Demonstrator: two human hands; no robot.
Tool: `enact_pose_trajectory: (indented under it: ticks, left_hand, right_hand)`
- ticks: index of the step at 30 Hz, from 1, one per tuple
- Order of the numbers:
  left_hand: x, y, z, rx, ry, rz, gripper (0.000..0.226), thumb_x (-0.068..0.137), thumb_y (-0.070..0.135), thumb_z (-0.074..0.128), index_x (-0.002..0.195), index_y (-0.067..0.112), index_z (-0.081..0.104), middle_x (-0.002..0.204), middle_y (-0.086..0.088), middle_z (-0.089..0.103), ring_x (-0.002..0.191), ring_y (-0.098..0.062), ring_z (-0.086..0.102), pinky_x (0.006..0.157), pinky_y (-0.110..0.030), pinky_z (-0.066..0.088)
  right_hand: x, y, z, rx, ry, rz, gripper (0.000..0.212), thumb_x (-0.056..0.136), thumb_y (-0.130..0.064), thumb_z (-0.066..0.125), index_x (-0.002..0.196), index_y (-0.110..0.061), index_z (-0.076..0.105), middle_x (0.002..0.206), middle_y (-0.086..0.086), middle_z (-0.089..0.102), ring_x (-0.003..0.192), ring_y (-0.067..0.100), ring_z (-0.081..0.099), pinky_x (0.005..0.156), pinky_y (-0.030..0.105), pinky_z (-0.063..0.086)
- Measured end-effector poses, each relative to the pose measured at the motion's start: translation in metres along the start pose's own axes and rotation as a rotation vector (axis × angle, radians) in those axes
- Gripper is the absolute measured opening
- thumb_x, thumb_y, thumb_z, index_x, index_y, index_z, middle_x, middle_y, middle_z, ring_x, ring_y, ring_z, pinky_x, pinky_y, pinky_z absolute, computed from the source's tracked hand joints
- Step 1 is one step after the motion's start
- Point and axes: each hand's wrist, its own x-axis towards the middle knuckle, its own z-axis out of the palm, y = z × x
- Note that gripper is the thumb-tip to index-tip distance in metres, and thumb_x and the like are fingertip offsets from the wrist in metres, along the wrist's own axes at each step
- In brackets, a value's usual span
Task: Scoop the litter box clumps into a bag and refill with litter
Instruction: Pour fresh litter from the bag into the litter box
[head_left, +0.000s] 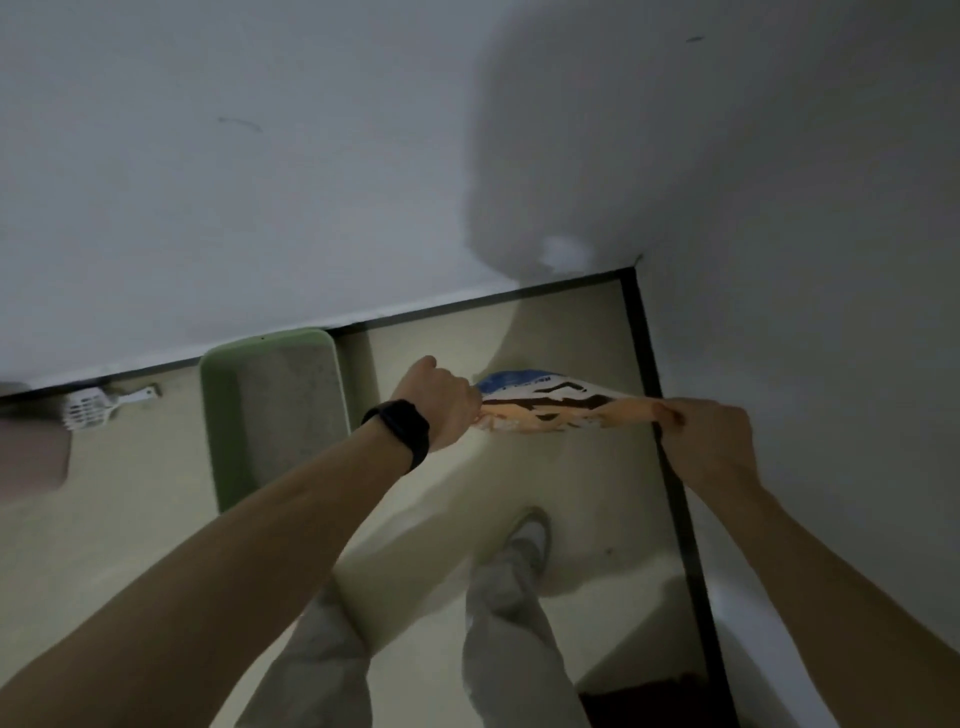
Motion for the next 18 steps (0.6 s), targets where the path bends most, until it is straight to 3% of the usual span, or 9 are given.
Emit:
enact_pose_trajectory:
  ticks: [2, 6, 8, 10, 13, 15, 16, 18]
  left_hand:
    - [0.020, -0.001, -0.011, -0.025, 0.022, -0.016, 0.024, 0.100, 0.024, 0.039, 0.114, 0.023, 0.059, 0.091, 0.003, 0.068, 0.068, -0.017, 0.050, 0.081, -0.031, 0.034]
    - [0.059, 0.000, -0.029, -0.082, 0.082, -0.066, 0.022, 0.100, 0.029, 0.044, 0.119, 0.024, 0.055, 0.089, 0.005, 0.066, 0.070, -0.016, 0.052, 0.093, -0.034, 0.036]
    - [0.080, -0.001, -0.035, -0.101, 0.145, -0.168, 0.020, 0.100, 0.027, 0.042, 0.112, 0.024, 0.058, 0.095, 0.003, 0.067, 0.077, -0.018, 0.058, 0.095, -0.037, 0.035]
    - [0.100, -0.006, -0.039, -0.171, 0.200, -0.321, 0.024, 0.100, 0.019, 0.037, 0.108, 0.021, 0.059, 0.101, -0.001, 0.067, 0.090, -0.023, 0.063, 0.094, -0.039, 0.035]
    - [0.113, -0.011, -0.044, -0.277, 0.183, -0.438, 0.024, 0.097, 0.012, 0.039, 0.103, 0.017, 0.061, 0.089, -0.005, 0.061, 0.086, -0.026, 0.060, 0.090, -0.039, 0.036]
    - [0.108, -0.008, -0.043, -0.293, 0.165, -0.439, 0.020, 0.096, 0.015, 0.041, 0.098, 0.016, 0.061, 0.077, -0.002, 0.052, 0.076, -0.025, 0.053, 0.085, -0.038, 0.036]
    - [0.101, -0.005, -0.042, -0.319, 0.163, -0.436, 0.020, 0.096, 0.018, 0.042, 0.097, 0.016, 0.061, 0.078, -0.001, 0.053, 0.075, -0.025, 0.053, 0.082, -0.037, 0.035]
    - [0.082, 0.001, -0.034, -0.408, 0.180, -0.419, 0.018, 0.096, 0.023, 0.042, 0.101, 0.017, 0.058, 0.087, -0.002, 0.060, 0.075, -0.025, 0.055, 0.074, -0.035, 0.035]
  right_hand:
    - [0.023, 0.007, -0.012, -0.006, 0.016, 0.003, 0.028, 0.101, -0.022, 0.049, 0.110, -0.010, 0.073, 0.091, 0.014, 0.072, 0.061, 0.015, 0.045, 0.049, 0.013, 0.024]
    - [0.074, 0.011, -0.032, -0.058, 0.065, 0.002, 0.026, 0.099, -0.018, 0.051, 0.098, -0.002, 0.072, 0.094, 0.019, 0.071, 0.066, 0.025, 0.055, 0.050, 0.019, 0.028]
    - [0.097, 0.006, -0.039, -0.039, 0.132, -0.026, 0.025, 0.098, -0.012, 0.051, 0.096, 0.002, 0.071, 0.096, 0.023, 0.071, 0.079, 0.034, 0.065, 0.061, 0.025, 0.036]
    - [0.115, -0.005, -0.038, -0.013, 0.218, -0.095, 0.024, 0.096, -0.009, 0.051, 0.090, 0.003, 0.071, 0.092, 0.025, 0.070, 0.080, 0.037, 0.065, 0.063, 0.025, 0.033]
    - [0.129, -0.029, -0.022, 0.007, 0.169, -0.236, 0.026, 0.094, -0.014, 0.050, 0.082, 0.000, 0.068, 0.083, 0.022, 0.068, 0.071, 0.034, 0.060, 0.058, 0.026, 0.032]
    - [0.130, -0.038, -0.007, 0.026, 0.080, -0.243, 0.031, 0.093, -0.026, 0.048, 0.098, -0.004, 0.069, 0.089, 0.013, 0.069, 0.072, 0.027, 0.060, 0.061, 0.026, 0.037]
    - [0.126, -0.041, -0.002, 0.042, 0.054, -0.231, 0.036, 0.092, -0.033, 0.046, 0.106, -0.009, 0.069, 0.090, 0.006, 0.069, 0.069, 0.018, 0.058, 0.059, 0.024, 0.036]
    - [0.108, -0.047, 0.004, 0.030, 0.037, -0.249, 0.030, 0.092, -0.032, 0.048, 0.104, -0.013, 0.069, 0.089, 0.001, 0.067, 0.070, 0.013, 0.057, 0.059, 0.022, 0.037]
